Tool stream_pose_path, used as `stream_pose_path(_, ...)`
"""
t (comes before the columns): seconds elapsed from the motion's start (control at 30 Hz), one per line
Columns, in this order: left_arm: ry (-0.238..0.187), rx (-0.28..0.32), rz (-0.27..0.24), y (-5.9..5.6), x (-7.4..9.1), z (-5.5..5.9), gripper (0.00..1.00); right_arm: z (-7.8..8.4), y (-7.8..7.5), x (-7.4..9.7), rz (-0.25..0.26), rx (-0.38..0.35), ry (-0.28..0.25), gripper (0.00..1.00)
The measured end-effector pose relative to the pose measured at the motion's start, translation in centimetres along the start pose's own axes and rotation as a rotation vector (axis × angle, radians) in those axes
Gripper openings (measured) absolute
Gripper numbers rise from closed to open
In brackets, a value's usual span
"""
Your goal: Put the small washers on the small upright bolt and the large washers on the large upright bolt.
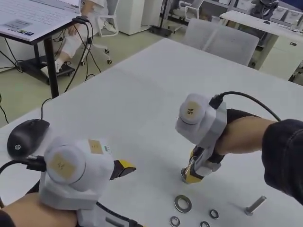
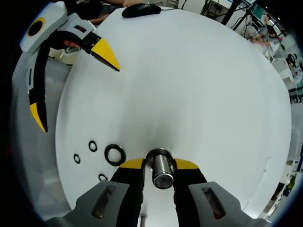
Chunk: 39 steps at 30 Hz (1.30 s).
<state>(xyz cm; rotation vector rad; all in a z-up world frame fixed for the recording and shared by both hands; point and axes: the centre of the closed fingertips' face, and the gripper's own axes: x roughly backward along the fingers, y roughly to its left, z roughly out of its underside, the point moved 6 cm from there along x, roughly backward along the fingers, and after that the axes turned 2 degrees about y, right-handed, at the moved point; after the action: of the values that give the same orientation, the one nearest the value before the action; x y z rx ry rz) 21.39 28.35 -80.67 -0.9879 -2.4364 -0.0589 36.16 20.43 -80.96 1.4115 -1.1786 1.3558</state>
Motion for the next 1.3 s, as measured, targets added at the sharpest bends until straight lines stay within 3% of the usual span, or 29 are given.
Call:
stream_pose_path(0.47, 0.0, -0.002, 0.007, 0.0, -0.1, 0.0, 0.9, 0.4, 0.0, 0.3, -0.004, -0.007, -0.019, 0.29)
stream_pose_path(0.97, 0.001, -0.015, 0.019, -0.2, -0.4, -0.2, 0.91, 2.3, 0.4, 1.3, 0.009, -0.045, -0.03, 0.37)
stream_pose_path(1.3, 0.002, -0.023, 0.026, -0.3, -0.5, -0.4, 0.91, 3.6, 1.5, 1.6, 0.008, -0.068, -0.029, 0.39)
